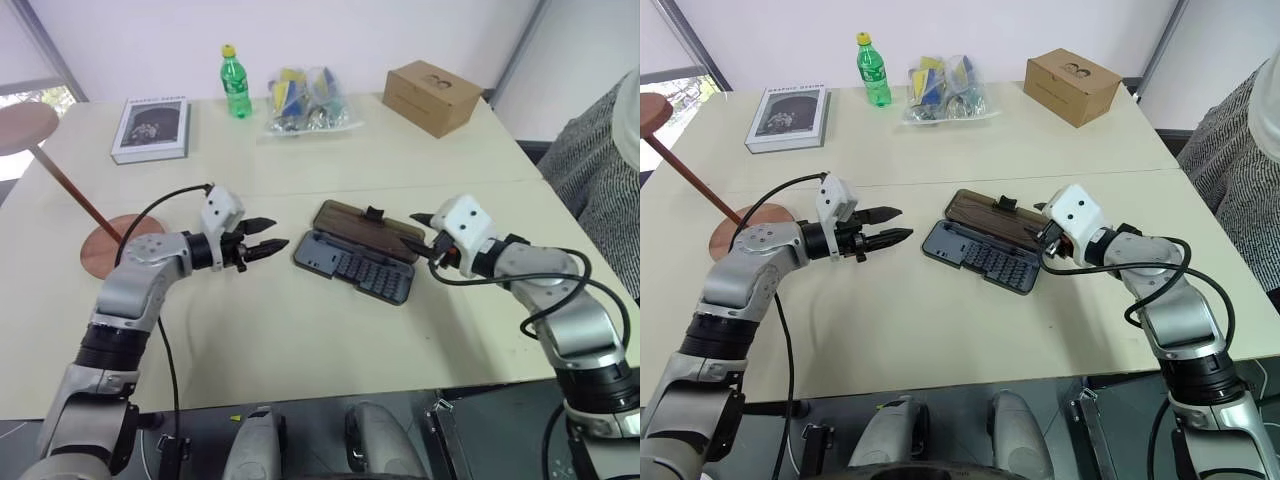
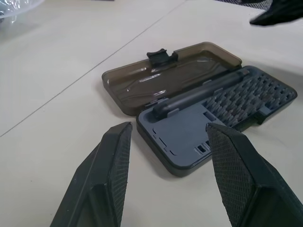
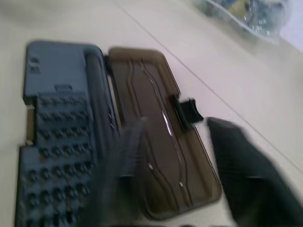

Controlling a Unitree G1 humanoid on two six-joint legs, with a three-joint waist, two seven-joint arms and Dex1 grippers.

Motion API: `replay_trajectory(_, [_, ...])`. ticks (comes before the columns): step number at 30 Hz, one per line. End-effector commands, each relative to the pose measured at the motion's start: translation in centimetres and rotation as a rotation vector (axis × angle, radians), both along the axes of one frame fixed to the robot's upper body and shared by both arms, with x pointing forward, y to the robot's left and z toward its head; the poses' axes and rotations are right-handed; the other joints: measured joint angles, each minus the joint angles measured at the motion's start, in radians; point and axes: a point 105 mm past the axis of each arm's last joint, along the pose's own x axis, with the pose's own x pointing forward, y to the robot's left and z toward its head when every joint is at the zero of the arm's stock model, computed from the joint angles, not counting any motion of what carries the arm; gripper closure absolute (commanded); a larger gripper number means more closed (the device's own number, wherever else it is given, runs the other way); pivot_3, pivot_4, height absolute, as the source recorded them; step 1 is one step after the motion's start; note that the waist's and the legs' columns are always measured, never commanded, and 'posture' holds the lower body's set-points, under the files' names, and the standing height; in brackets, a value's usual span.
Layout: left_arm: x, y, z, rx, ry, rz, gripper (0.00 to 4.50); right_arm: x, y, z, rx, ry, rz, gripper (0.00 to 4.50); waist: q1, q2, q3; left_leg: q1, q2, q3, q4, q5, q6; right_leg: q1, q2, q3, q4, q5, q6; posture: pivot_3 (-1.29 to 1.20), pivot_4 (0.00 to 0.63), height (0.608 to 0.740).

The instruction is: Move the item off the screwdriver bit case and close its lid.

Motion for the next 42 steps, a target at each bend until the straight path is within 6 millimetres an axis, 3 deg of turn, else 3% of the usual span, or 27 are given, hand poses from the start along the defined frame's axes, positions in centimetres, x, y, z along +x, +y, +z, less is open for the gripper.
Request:
replay_trajectory(1, [-0.1, -0.2, 1.2, -0.002, -0.049, -0.006, 1.92, 0.3, -0.3, 1.4, -0.030, -0.058, -0.003, 0.55, -0.001, 0.000, 0.000, 0.000, 0.000, 0.000, 0.000, 0.000, 0.000, 0.000, 0.000, 0.000, 0.000, 0.000, 0.000, 0.00, 0.150, 0.740])
replay_trajectory(2, [-0.1, -0.3, 1.2, -0.002, -0.049, -0.008, 1.92, 0.3, -0.3, 1.4, -0.032, -0.057, -0.002, 0.04, -0.001, 0.000, 0.000, 0.000, 0.000, 0.000, 0.000, 0.000, 0.000, 0.000, 0.000, 0.000, 0.000, 0.000, 0.000, 0.00, 0.150, 0.740])
replay_trajectory(8, [-0.1, -0.6, 1.1, 0.001, -0.049, -0.024, 1.92, 1.8, -0.8, 0.9, 0.004, -0.030, -0.046, 0.04, -0.001, 0.000, 0.000, 0.000, 0.000, 0.000, 0.000, 0.000, 0.000, 0.000, 0.000, 0.000, 0.000, 0.000, 0.000, 0.00, 0.150, 0.740])
replay_trajectory(13, [0.0, -1.3, 0.9, 0.008, -0.053, -0.049, 1.92, 4.7, -1.3, -0.1, 0.066, 0.043, -0.113, 0.04, -0.003, 0.000, 0.000, 0.000, 0.000, 0.000, 0.000, 0.000, 0.000, 0.000, 0.000, 0.000, 0.000, 0.000, 0.000, 0.00, 0.150, 0.740])
replay_trajectory(20, [0.0, -1.9, 0.7, 0.016, -0.062, -0.064, 1.92, 7.6, -2.6, -1.7, -0.057, 0.188, -0.115, 0.04, -0.002, 0.001, 0.001, 0.000, 0.000, 0.001, 0.000, 0.000, 0.000, 0.000, 0.000, 0.000, 0.000, 0.000, 0.000, 0.00, 0.150, 0.740])
replay_trajectory(34, [-0.3, -1.8, 0.2, 0.020, -0.077, -0.034, 1.92, 8.9, -3.9, -3.1, -0.076, 0.375, -0.100, 0.04, -0.006, 0.001, 0.001, 0.000, 0.000, 0.000, 0.000, 0.000, 0.000, 0.000, 0.000, 0.000, 0.001, 0.000, 0.000, 0.00, 0.150, 0.740])
replay_trajectory(37, [-0.2, -1.8, 0.2, 0.020, -0.080, -0.027, 1.92, 9.0, -3.8, -3.1, -0.079, 0.382, -0.094, 0.82, -0.006, 0.001, 0.001, 0.000, 0.000, 0.001, 0.000, 0.000, 0.000, 0.000, 0.000, 0.000, 0.001, 0.000, 0.000, 0.00, 0.150, 0.740])
replay_trajectory(42, [-0.2, -1.7, 0.1, 0.024, -0.083, -0.017, 1.92, 9.1, -3.4, -3.2, -0.078, 0.391, -0.074, 3.46, -0.005, 0.001, 0.001, 0.000, 0.000, 0.001, 0.000, 0.000, 0.000, 0.000, 0.000, 0.000, 0.001, 0.000, 0.000, 0.00, 0.150, 0.740])
